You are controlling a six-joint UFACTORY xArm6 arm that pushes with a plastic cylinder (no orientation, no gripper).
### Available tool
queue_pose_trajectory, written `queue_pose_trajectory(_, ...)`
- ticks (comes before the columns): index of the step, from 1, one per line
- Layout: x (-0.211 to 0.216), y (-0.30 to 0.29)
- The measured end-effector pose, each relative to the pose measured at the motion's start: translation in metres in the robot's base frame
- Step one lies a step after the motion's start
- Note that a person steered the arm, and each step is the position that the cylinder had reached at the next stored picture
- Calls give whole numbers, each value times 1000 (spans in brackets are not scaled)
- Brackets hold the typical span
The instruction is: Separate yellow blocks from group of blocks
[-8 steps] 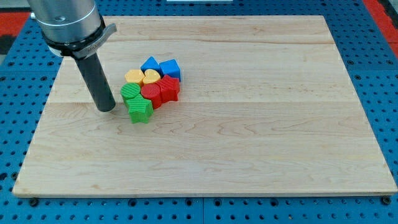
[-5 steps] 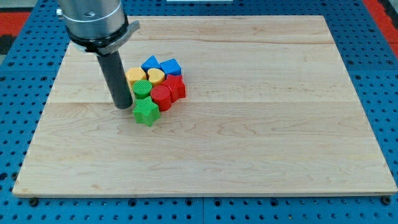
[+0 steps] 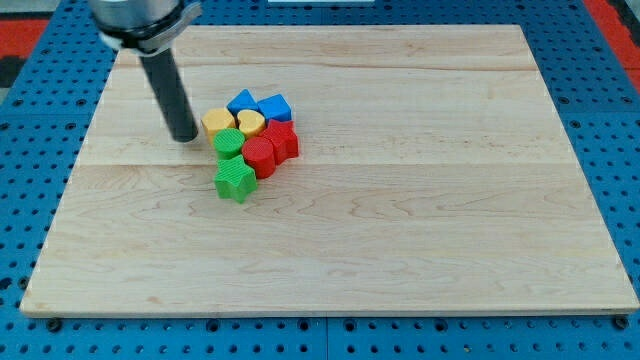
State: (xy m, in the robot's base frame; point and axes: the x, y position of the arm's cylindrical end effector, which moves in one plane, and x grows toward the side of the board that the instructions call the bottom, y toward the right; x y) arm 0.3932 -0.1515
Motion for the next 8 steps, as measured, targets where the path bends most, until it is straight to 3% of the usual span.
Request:
queue_pose_trajectory(1, -1, 58)
queue_pose_trajectory(5, 4, 95)
queue_pose_trajectory(8, -5, 203)
